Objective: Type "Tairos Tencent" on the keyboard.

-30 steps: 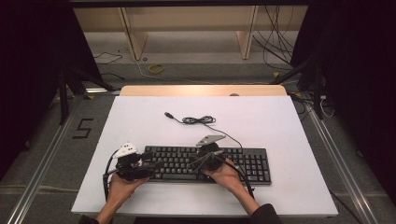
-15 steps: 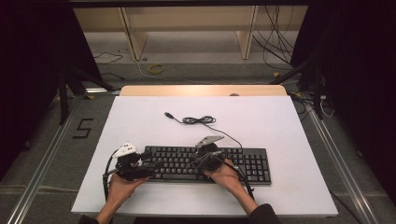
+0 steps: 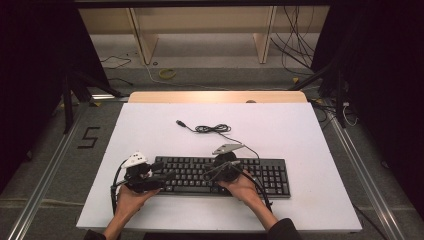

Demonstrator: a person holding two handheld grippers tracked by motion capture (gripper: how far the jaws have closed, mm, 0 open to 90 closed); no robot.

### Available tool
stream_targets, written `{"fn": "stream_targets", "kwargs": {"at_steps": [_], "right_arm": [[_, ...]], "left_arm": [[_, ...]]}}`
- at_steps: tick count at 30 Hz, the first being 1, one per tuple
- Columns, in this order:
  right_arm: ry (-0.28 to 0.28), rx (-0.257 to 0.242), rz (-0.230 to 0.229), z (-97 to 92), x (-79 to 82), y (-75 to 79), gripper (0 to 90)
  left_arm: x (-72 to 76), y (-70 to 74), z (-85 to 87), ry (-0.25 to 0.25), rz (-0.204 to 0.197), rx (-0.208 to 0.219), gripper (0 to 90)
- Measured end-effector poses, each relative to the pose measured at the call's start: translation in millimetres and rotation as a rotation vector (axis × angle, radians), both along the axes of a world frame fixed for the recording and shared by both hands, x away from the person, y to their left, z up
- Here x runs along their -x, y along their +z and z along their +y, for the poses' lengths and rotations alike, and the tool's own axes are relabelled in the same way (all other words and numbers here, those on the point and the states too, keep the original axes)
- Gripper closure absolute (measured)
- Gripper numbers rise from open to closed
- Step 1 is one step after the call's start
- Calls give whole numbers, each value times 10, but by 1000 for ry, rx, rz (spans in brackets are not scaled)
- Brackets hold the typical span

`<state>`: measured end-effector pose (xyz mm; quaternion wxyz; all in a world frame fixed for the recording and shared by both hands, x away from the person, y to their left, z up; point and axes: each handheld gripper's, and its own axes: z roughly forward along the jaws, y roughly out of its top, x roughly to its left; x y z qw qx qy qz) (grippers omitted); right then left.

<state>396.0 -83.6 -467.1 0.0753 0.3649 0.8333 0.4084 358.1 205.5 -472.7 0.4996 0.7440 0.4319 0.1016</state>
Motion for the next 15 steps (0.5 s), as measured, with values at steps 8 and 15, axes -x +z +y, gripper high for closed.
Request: {"fn": "stream_targets", "kwargs": {"at_steps": [8,15], "right_arm": [[18,-37,-10,-78,19,85,681],[6,-44,-17,-120,36,147,496]], "left_arm": [[-3,8,-6,-8,-2,-7,373],[-18,18,-25,-9,15,-16,442]]}}
